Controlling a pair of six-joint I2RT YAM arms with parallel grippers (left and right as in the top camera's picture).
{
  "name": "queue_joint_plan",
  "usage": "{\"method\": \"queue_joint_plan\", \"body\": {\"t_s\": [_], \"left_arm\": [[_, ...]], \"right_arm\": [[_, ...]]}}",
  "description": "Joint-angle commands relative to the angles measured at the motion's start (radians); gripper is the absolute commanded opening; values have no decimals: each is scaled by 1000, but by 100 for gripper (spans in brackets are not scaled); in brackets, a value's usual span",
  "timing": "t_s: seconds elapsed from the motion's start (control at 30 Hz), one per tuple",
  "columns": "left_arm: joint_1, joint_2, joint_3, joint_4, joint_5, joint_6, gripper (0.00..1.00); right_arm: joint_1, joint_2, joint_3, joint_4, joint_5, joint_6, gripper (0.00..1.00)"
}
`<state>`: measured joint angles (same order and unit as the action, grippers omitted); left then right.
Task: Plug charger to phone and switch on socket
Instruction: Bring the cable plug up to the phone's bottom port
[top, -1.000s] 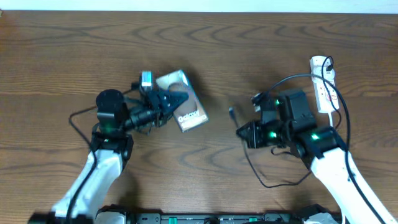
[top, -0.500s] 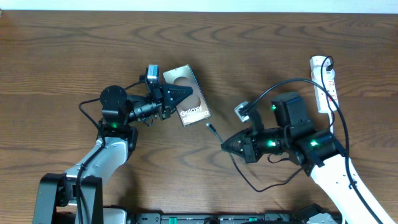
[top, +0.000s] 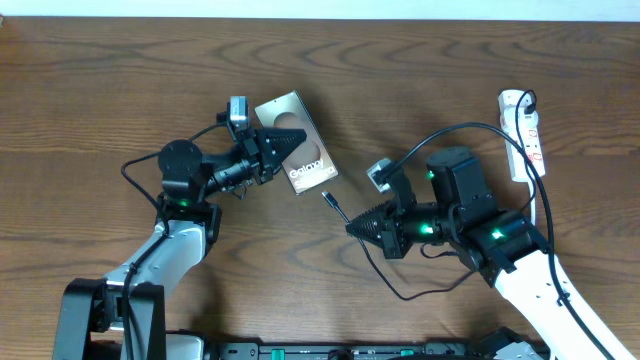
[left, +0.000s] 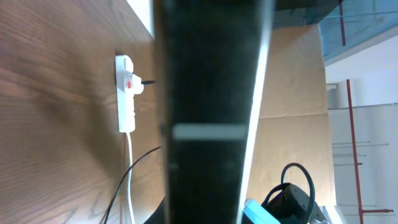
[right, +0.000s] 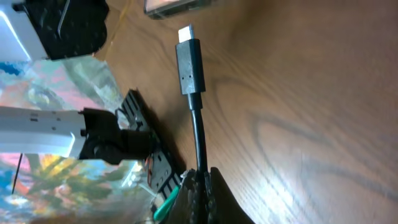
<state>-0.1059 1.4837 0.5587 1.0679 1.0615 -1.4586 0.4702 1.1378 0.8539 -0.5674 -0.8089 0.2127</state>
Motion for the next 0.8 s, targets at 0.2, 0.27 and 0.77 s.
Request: {"method": "queue_joint_plan", "body": {"t_s": [0.2, 0.27, 0.77], "left_arm": [[2, -8, 24, 23, -46, 11, 7], [1, -8, 24, 23, -53, -3, 7], [-46, -8, 24, 23, -101, 18, 8]], "right_arm": [[10, -6, 12, 51, -1, 57, 1], [10, -2, 12, 56, 0, 63, 1], [9, 45, 12, 56, 48, 82, 1]]}}
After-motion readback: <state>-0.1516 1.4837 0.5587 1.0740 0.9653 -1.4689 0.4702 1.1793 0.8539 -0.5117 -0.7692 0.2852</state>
